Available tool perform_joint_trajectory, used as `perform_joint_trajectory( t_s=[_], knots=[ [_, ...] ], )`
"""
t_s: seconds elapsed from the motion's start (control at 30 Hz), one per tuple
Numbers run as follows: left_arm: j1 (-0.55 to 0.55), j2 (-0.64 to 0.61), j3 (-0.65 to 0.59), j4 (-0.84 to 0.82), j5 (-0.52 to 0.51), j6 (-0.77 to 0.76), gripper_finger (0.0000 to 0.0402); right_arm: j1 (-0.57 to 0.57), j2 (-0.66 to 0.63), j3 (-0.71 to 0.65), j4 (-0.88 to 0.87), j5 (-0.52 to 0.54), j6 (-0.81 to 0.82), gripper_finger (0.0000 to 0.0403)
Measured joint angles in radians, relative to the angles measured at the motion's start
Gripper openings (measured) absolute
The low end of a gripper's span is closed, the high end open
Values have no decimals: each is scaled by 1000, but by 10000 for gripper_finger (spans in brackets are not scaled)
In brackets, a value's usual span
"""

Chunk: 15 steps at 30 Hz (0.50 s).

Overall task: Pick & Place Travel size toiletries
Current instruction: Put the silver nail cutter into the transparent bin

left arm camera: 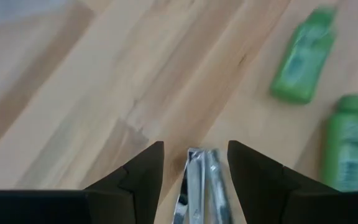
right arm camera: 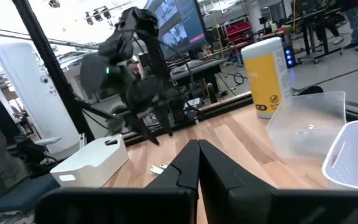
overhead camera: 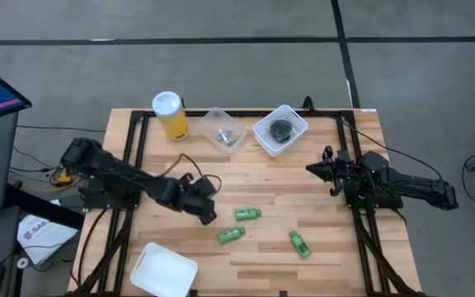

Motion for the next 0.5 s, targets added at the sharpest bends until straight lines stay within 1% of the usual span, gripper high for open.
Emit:
perform_joint_trajectory(
  t_s=[0.1, 0.17, 0.2, 0.3, 0.5],
  knots=[
    [-7, 62, 0, 7, 0, -13, 180, 0, 0, 0, 1, 0, 0, 0],
    [-7, 93, 0, 13, 6, -36, 192, 0, 0, 0, 2, 0, 0, 0],
    [-5, 103, -1, 16, 25, -43, 200, 0, 0, 0, 2, 0, 0, 0],
    [0, 126, -1, 52, 61, -38, 232, 0, 0, 0, 2, 0, 0, 0],
    [5, 147, -25, 72, 81, -57, 301, 0, 0, 0, 0, 0, 0, 0]
  ],
)
